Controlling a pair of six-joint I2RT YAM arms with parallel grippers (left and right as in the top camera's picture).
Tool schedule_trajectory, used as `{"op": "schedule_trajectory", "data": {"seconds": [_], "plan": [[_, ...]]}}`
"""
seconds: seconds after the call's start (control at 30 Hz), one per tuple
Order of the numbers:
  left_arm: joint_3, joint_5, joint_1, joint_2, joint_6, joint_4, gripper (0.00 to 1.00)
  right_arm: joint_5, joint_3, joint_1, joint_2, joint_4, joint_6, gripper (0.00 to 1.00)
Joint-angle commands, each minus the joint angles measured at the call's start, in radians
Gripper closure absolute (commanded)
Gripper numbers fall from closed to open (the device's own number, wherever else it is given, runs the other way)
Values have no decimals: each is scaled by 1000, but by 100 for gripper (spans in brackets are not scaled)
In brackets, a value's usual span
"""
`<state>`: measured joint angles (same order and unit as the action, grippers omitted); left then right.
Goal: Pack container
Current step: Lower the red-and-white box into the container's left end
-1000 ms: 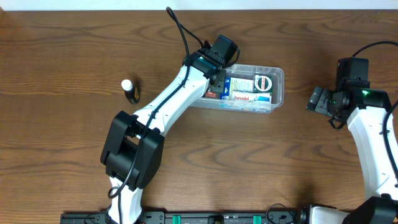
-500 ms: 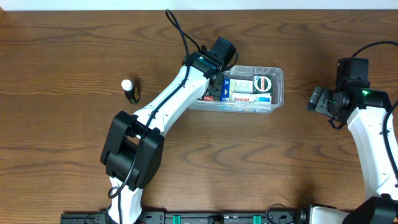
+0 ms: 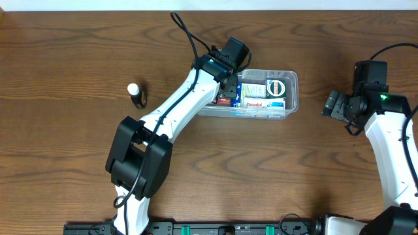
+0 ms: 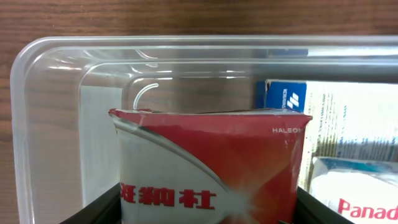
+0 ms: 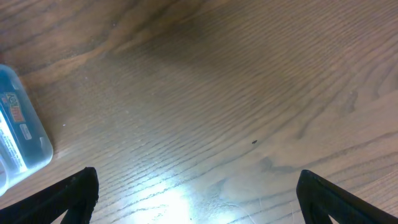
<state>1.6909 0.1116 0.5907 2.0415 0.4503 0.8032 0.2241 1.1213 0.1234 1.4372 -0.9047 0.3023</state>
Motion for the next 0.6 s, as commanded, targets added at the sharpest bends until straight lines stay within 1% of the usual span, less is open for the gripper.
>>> {"op": "schedule_trajectory", "data": {"seconds": [0.0,0.33,0.57], "plan": [[-8,3,-2,14,42,-5,37,7,3,6,-5,0,-12,1],[-8,3,-2,62,41,-17,36,7,3,6,-5,0,-11,1],[-8,5,-2,64,24,-31,37,7,3,6,-5,0,-12,1]]}}
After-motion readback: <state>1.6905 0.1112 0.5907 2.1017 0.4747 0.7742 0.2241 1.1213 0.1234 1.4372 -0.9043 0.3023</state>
